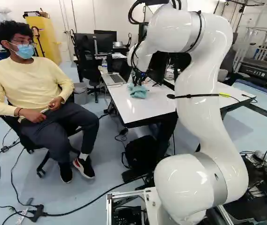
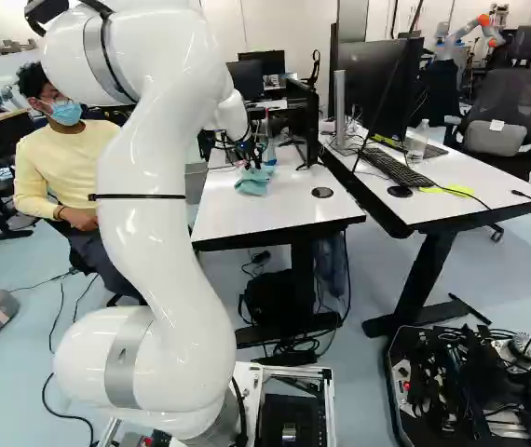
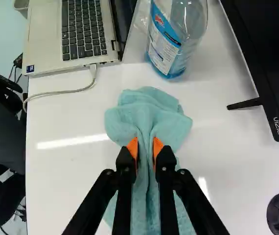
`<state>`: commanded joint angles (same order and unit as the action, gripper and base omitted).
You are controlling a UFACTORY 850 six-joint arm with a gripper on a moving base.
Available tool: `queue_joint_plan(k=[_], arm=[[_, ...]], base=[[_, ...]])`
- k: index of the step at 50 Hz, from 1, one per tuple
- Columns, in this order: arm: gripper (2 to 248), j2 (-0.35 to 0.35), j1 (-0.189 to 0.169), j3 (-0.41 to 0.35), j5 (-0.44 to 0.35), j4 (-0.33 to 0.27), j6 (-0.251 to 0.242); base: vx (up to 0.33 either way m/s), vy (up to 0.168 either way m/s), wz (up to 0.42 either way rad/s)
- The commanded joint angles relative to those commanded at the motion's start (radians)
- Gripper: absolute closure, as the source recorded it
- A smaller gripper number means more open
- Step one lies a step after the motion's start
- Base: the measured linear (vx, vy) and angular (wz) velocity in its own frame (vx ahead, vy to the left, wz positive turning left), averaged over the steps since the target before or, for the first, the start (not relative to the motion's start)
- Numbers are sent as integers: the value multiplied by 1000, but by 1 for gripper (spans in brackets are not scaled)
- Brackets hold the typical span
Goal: Clean the table with the green towel
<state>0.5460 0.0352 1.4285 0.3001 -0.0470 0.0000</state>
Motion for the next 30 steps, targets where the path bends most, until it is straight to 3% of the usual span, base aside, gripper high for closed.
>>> queue_joint_plan(k=[30], arm=[[194,-192,38,-172,4,0,0]], base=[[0,0,0]])
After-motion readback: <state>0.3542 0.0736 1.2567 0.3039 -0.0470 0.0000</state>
